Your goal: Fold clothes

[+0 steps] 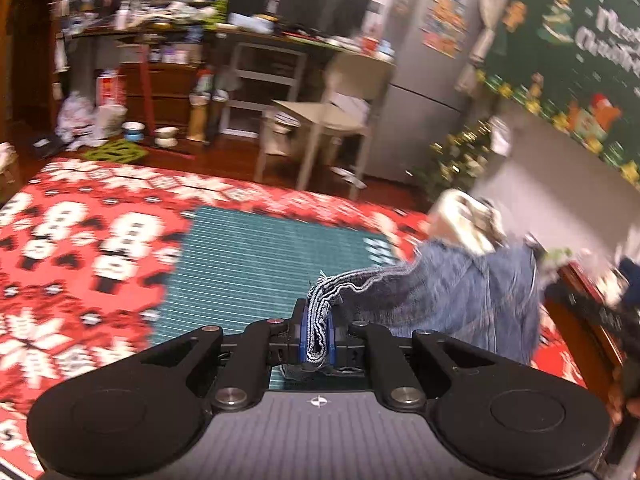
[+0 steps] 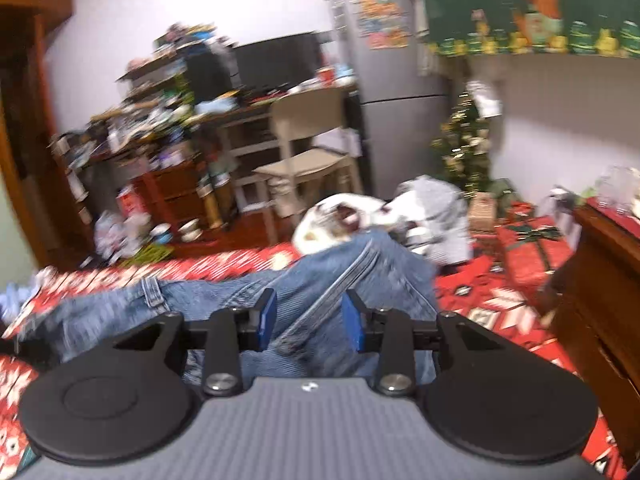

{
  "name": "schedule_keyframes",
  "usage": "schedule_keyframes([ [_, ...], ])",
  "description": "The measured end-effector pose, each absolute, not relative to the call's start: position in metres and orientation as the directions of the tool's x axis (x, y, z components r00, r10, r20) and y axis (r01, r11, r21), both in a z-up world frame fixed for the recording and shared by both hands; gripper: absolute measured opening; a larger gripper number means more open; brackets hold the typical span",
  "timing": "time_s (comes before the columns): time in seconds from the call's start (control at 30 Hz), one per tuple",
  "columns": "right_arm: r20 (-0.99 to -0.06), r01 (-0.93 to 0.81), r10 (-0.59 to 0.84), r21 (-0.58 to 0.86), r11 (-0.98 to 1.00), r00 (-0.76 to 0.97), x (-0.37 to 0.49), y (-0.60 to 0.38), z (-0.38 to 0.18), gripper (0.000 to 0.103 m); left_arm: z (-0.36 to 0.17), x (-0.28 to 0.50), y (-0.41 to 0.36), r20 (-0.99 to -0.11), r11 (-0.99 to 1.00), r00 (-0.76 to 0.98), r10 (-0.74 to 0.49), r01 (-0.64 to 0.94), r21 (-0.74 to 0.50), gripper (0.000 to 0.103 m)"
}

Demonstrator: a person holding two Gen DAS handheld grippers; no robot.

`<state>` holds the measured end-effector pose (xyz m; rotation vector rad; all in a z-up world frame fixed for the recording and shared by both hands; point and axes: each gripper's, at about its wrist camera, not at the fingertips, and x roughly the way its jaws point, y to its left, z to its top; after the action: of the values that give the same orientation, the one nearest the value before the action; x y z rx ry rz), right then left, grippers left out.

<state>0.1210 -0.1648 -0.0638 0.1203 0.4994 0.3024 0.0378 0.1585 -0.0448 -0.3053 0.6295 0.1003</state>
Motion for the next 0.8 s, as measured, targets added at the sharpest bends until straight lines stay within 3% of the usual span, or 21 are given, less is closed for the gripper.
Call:
schedule_keyframes([
  [0.3, -0.500, -0.401, 0.401, 0.114, 0.909, 0.768, 0.082, -0.098, -0.056, 0.040, -0.040, 0.002, 0.252, -0.567, 0.904, 0.817, 0.103, -0.315, -0.290, 0.009],
  [0.57, -0.518, -0.513, 0.480, 0.090, 0.854, 0.709, 0.058, -0.052, -0.051, 0.041, -0.053, -0.008, 0.262, -0.545, 0.907, 0.838, 0.002, -0.231, -0.352, 0.009],
  [0.8, -0.533, -0.650, 0.587, 0.087, 0.755, 0.610, 0.007, 0.000, -0.051, 0.043, -0.067, -0.006, 0.258, -0.554, 0.870, 0.816, -0.167, -0.143, -0.472, 0.009],
])
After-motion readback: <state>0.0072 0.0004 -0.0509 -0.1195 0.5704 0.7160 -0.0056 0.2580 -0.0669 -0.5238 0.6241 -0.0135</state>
